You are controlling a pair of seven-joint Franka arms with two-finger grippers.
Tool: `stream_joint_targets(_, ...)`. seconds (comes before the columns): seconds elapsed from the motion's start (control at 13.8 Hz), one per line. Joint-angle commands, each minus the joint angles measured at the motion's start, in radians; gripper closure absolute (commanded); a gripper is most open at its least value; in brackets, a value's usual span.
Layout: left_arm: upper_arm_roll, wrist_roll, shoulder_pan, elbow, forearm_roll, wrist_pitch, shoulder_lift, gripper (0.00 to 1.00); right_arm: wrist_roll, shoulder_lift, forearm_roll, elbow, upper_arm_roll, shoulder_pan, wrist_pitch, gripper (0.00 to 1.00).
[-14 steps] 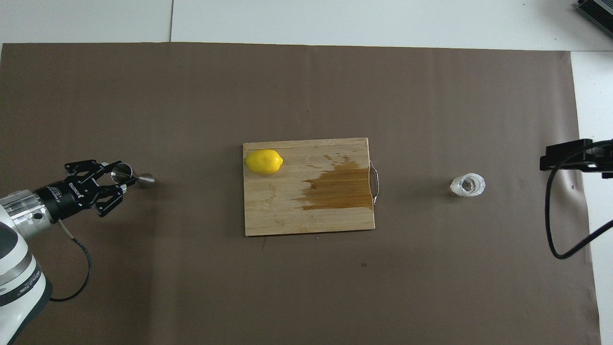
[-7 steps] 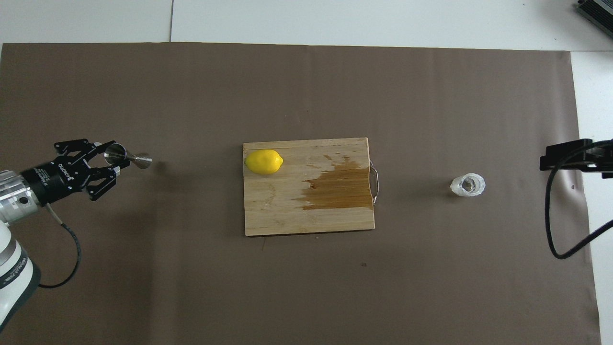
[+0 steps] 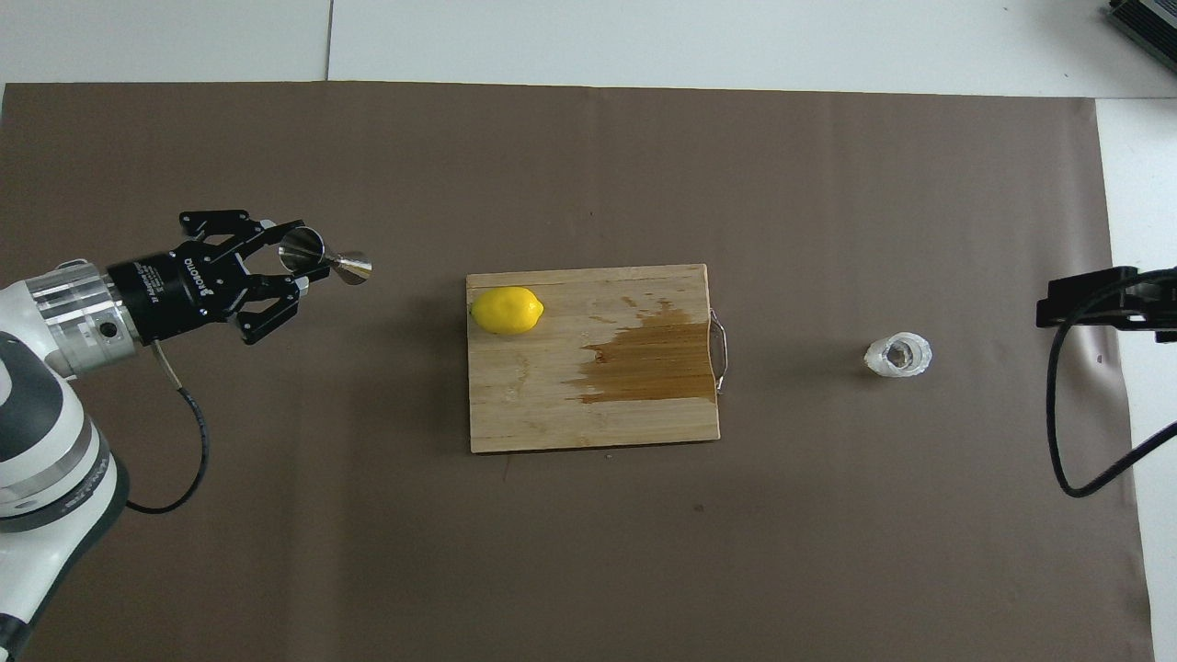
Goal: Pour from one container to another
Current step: 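Carry the jigger with the left gripper over the cutting board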
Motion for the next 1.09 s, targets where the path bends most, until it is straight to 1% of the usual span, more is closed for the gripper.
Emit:
stream_joint_targets(0.0,0.012,-0.024,-0.128,0.029,-0.016,0.087,0.031,1.00,-0.022,-0.010,0.026,0.000,0.004,-0.015,-0.015,0.00)
stream_joint_targets(0.14,0.012,-0.099,-0.223,0.061,-0.033,0.178,0.057,1.00,-0.021,-0.010,0.026,0.000,0.004,-0.015,-0.015,0.00)
stream_joint_targets(0.22,0.007,-0.108,-0.278,0.064,-0.076,0.246,0.066,1.00,-0.021,-0.010,0.026,0.000,0.004,-0.015,-0.015,0.00)
stream_joint_targets(0.43,0.005,-0.108,-0.467,0.076,-0.313,0.498,0.092,1.00,-0.021,-0.010,0.026,0.000,0.004,-0.015,-0.015,0.00)
stream_joint_targets(0.58,-0.013,-0.110,-0.587,0.133,-0.381,0.670,0.133,1.00,-0.021,-0.010,0.026,0.000,0.004,-0.015,-0.015,0.00)
stream_joint_targets(0.65,-0.028,-0.110,-0.604,0.152,-0.418,0.714,0.147,1.00,-0.021,-0.010,0.026,0.000,0.004,-0.015,-0.015,0.00)
stream_joint_targets(0.8,-0.117,-0.108,-0.606,0.202,-0.482,0.788,0.190,1.00,-0.021,-0.010,0.026,0.000,0.004,-0.015,-0.015,0.00)
stream_joint_targets(0.94,-0.221,-0.107,-0.603,0.295,-0.481,0.883,0.294,1.00,-0.021,-0.010,0.026,0.000,0.004,-0.015,-0.015,0.00)
stream_joint_targets(1.01,-0.256,-0.105,-0.601,0.322,-0.475,0.912,0.336,1.00,-0.021,-0.010,0.026,0.000,0.004,-0.015,-0.015,0.00)
